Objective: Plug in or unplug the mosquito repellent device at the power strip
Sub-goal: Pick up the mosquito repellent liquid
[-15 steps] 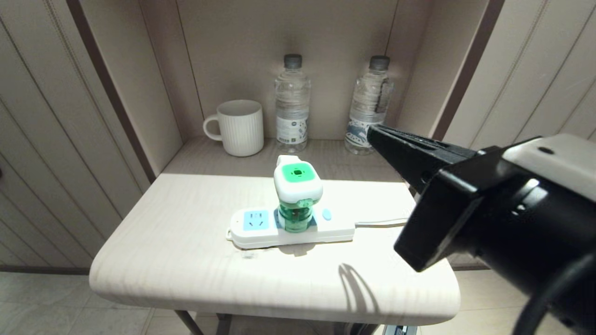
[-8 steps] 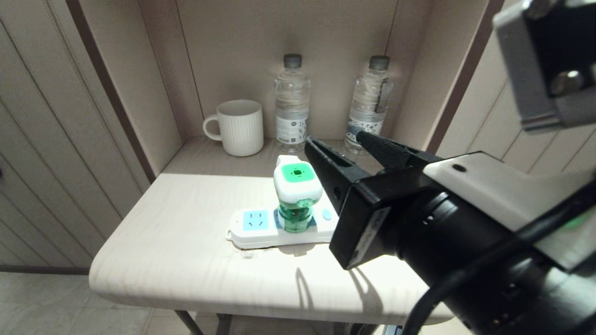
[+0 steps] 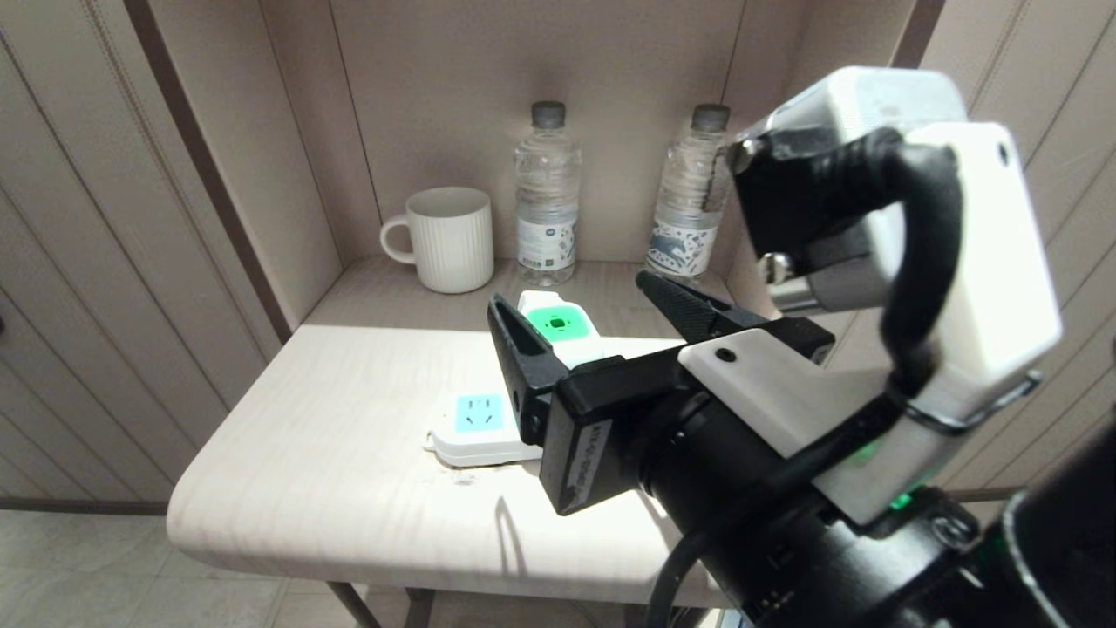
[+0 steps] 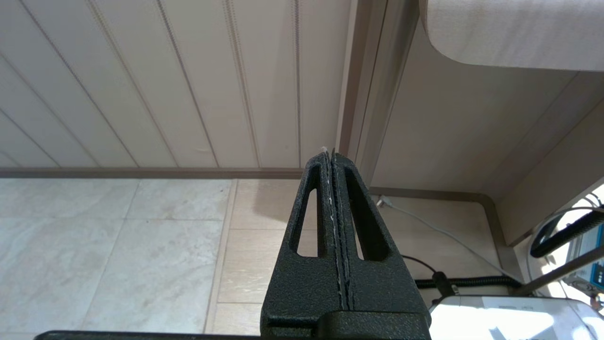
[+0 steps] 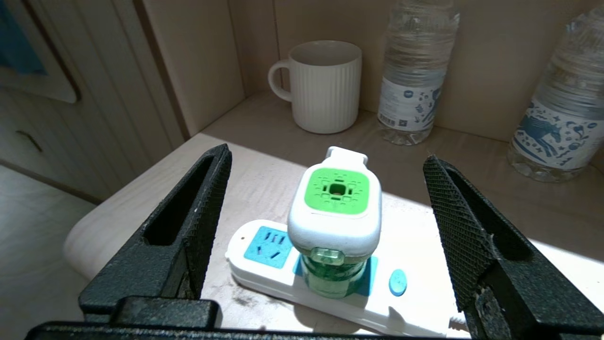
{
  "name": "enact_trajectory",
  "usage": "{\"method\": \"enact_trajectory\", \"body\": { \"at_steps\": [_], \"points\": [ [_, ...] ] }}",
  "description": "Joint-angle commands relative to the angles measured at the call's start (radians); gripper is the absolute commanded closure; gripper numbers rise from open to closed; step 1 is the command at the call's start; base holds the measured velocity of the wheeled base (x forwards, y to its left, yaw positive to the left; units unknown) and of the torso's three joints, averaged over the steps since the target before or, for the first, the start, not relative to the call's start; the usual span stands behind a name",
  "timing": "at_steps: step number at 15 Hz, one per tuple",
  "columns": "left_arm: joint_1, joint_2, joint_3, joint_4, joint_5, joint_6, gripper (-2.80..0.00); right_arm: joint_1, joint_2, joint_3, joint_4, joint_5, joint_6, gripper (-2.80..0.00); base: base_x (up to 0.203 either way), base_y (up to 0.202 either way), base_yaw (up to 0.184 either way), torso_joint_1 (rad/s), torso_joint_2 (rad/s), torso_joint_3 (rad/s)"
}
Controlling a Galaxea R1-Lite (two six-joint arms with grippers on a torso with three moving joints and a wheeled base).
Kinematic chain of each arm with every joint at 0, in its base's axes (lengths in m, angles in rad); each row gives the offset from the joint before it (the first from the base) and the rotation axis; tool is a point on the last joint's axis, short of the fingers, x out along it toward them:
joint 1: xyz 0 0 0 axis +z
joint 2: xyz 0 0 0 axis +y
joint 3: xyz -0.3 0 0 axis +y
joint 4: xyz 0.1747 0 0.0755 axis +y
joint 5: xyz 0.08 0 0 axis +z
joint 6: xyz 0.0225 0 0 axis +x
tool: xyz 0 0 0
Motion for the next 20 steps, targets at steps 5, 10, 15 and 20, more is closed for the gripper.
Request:
{"method": "enact_trajectory", "body": {
  "at_steps": [5, 10, 15, 20],
  "points": [
    [0.001, 0.000, 0.000, 0.001, 0.000, 0.000, 0.00, -0.029, 0.090, -0.024, -0.030, -0.005, -0.009, -2.80, 0.000, 0.000, 0.000, 0.000, 0.00, 0.000],
    [-0.001, 0.000, 0.000, 0.001, 0.000, 0.000, 0.00, -0.035, 0.146, -0.024, -0.224, -0.013, -0.122, -2.80, 0.000, 0.000, 0.000, 0.000, 0.00, 0.000],
    [0.001, 0.000, 0.000, 0.001, 0.000, 0.000, 0.00, -0.049, 0.141, 0.005, -0.256, -0.014, -0.152, -2.80, 0.000, 0.000, 0.000, 0.000, 0.00, 0.000],
    [-0.001, 0.000, 0.000, 0.001, 0.000, 0.000, 0.00, -0.071, 0.152, 0.019, -0.263, -0.013, -0.153, -2.80, 0.000, 0.000, 0.000, 0.000, 0.00, 0.000]
  ]
}}
